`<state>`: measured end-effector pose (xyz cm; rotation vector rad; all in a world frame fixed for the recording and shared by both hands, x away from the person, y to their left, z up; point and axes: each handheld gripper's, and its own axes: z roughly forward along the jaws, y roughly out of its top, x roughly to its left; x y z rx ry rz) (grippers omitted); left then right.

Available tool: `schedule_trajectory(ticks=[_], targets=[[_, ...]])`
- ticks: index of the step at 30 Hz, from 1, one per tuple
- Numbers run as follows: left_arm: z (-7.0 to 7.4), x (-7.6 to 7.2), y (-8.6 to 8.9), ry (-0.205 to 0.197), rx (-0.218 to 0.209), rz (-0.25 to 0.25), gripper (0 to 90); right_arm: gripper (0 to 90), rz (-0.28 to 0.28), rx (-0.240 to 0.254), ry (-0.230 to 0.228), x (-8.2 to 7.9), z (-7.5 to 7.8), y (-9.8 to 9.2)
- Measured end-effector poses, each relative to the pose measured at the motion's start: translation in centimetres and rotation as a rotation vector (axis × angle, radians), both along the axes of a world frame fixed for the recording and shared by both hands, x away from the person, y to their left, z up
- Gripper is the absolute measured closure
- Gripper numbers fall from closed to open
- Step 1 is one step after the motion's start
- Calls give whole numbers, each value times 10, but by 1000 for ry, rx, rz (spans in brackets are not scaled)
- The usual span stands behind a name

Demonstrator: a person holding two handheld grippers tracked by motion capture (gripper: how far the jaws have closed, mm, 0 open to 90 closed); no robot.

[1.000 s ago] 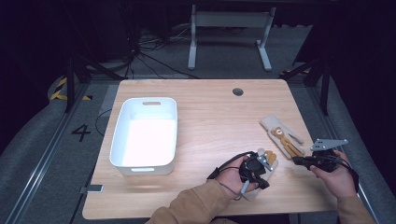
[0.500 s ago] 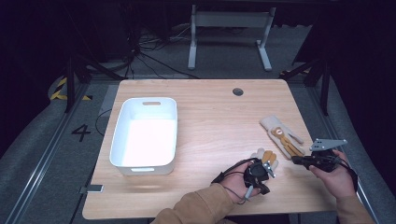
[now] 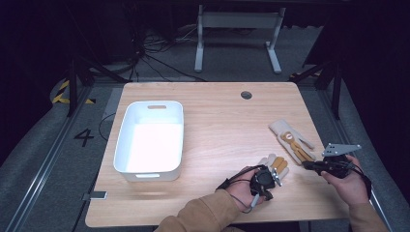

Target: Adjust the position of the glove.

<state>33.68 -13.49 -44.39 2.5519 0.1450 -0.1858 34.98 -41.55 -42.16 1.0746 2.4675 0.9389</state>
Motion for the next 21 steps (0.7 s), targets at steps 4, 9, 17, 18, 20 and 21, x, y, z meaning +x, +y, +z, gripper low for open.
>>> schedule_trajectory(ticks=[4,9,17,18,20,21], targets=[[4,4,9,-16,9,27,900,900,0,0,0,0,0,-1],[6,11,22,-28,17,73,900,900,1,2,-2,0,0,0],[9,21,39,-36,28,119,900,900,2,7,-9,0,1,0],[9,21,39,-36,28,119,900,900,2,7,-9,0,1,0],[9,26,46,-30,24,146,900,900,1,9,-12,0,1,0],[9,27,48,-29,24,153,900,900,2,9,-11,0,1,0]])
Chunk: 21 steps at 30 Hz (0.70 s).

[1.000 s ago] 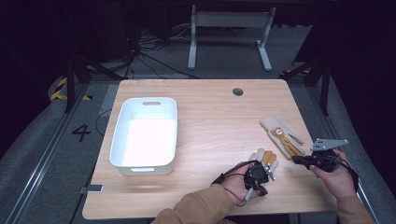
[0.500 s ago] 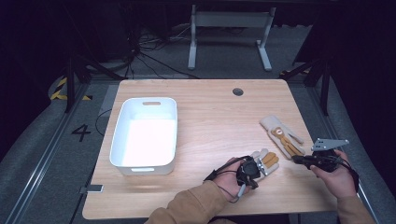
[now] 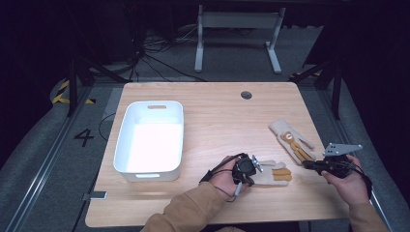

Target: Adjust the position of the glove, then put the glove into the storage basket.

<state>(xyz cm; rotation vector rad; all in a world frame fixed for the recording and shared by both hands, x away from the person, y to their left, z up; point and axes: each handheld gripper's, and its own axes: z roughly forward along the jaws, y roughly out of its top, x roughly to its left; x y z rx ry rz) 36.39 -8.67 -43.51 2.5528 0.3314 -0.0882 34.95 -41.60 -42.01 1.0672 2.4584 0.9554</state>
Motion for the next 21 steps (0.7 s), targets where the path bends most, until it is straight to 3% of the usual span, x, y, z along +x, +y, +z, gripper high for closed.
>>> schedule_trajectory(ticks=[9,13,15,21], targets=[[12,0,12,7,-57,9,841,900,-7,17,-14,0,2,0],[22,1,23,15,-96,51,817,900,-16,68,-23,-1,6,0],[25,2,26,10,-104,59,808,900,-18,72,-29,-1,7,0],[39,13,53,2,-156,170,789,900,-44,75,-60,-2,14,7]])
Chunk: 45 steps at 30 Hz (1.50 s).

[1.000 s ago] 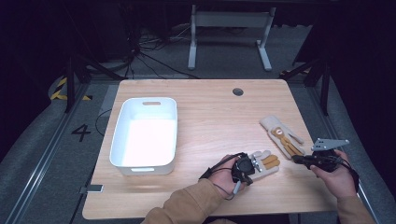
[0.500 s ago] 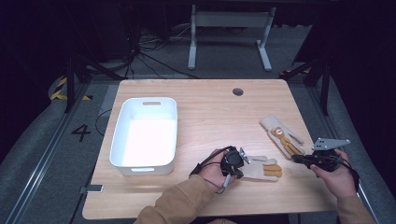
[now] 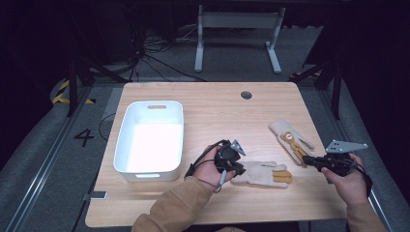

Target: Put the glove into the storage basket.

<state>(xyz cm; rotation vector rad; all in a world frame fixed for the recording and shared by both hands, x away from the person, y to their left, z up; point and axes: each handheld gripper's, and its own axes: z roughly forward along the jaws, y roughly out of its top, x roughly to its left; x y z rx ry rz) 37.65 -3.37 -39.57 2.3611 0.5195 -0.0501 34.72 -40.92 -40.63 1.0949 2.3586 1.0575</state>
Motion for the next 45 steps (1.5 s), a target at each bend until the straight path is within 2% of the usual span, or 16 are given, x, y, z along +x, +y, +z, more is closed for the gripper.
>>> schedule_trajectory(ticks=[3,4,5,6,8,12,17,18,19,22,23,25,28,30,32,45], targets=[[4,5,12,-2,-13,56,773,900,-12,4,-1,2,0,2],[4,5,12,-2,-13,56,767,900,-19,6,0,2,1,2],[6,7,19,-5,-17,86,761,899,-22,11,-4,4,1,3],[6,7,19,-5,-17,86,759,899,-22,11,-4,4,1,3],[9,12,32,-14,-7,133,741,894,-33,23,-8,8,3,5],[8,13,42,-4,-11,162,711,850,-48,25,-17,15,5,7],[6,13,58,7,6,205,689,727,-107,38,-41,35,9,10],[6,13,58,7,6,205,686,727,-107,38,-41,35,9,10],[5,13,64,12,8,222,683,690,-127,37,-48,43,10,11],[4,13,70,21,14,236,673,639,-136,40,-39,51,10,12],[3,13,75,27,18,248,670,596,-149,23,-37,60,9,14],[3,13,79,32,21,255,667,561,-168,5,-36,68,7,16],[2,13,82,36,17,264,663,513,-177,-26,-3,80,1,19],[2,13,83,37,19,265,661,499,-183,-34,-1,83,0,21],[1,13,83,40,26,262,659,435,-194,-59,27,93,-7,24],[-4,14,80,45,39,251,638,402,-253,-143,104,112,-34,33]])
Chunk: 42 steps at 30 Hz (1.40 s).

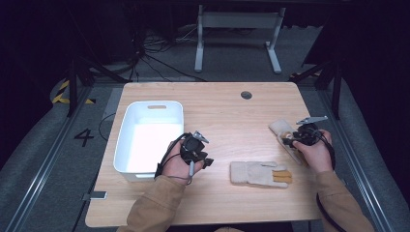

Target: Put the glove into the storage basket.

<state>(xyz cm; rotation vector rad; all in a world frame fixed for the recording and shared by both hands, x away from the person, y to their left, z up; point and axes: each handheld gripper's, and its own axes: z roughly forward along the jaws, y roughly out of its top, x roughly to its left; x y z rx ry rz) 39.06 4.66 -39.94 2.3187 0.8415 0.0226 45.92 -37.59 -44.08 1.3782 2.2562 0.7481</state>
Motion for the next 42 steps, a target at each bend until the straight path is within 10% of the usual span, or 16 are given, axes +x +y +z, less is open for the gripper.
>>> schedule_trajectory(ticks=[10,23,42], targets=[[-3,1,-2,5,9,-11,631,596,-19,6,7,0,-3,4],[-3,1,-2,8,4,-16,631,639,-6,12,-48,-9,8,-4],[9,5,-7,-17,-30,-40,601,635,184,75,-97,-44,54,15]])
